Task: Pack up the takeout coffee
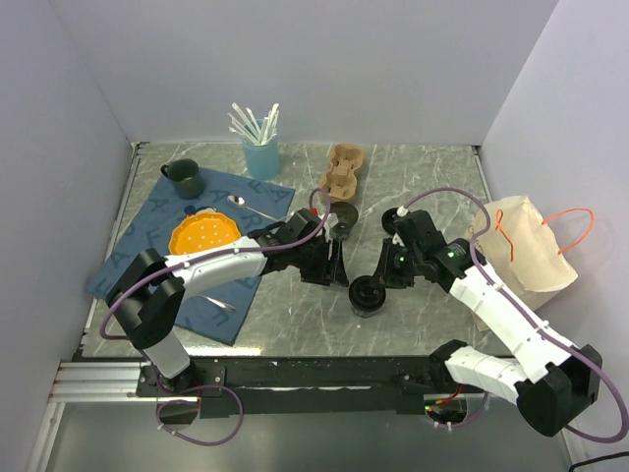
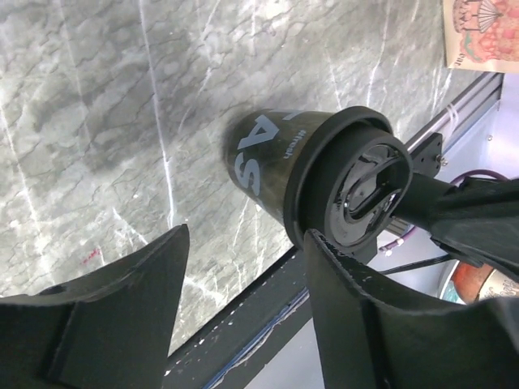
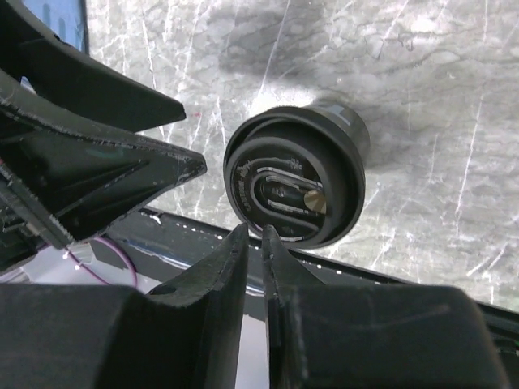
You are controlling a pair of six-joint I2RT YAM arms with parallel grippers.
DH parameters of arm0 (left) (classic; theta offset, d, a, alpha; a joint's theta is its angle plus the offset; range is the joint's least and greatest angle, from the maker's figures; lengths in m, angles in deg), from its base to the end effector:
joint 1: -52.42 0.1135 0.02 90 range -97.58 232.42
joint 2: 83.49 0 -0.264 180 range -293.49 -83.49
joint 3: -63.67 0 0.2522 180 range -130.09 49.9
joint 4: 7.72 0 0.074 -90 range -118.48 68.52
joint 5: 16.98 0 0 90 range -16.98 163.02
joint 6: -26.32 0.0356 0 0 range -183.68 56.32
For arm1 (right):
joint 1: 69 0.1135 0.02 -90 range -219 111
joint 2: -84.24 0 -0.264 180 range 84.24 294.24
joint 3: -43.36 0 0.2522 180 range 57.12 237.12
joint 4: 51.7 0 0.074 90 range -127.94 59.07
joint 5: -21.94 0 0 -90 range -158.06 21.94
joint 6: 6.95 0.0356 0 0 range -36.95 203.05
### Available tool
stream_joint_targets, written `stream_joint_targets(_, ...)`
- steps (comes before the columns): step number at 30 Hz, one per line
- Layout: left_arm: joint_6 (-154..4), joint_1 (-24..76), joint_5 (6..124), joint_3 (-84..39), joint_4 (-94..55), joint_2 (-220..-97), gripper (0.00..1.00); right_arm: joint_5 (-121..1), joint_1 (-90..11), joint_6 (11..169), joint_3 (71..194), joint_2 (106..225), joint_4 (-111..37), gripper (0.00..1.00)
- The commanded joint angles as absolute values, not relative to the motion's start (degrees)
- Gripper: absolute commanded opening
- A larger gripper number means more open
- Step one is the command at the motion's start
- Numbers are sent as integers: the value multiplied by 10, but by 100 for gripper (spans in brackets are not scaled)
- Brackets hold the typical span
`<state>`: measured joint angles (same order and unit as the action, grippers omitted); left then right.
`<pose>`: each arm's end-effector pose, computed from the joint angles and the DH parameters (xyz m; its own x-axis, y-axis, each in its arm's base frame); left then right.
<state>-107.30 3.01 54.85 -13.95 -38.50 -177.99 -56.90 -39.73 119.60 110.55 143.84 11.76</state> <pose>0.2223 -0.2766 0.2238 -0.9402 0.0899 -0.3286 0.2895 0.7193 -0.6315 0.1689 0.1026 0.2843 -0.9222 0.1529 -0.3553 -0.0314 0.8859 0.4628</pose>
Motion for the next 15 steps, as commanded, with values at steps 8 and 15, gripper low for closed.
stream_joint_targets(8,-1075,31,513,-106,-308,-1790,60,-553,-394,1204,1059,1473,51,18)
stream_joint_targets(15,-1079,30,537,-74,-288,-1815,59,-570,-394,1208,1027,1484,43,17)
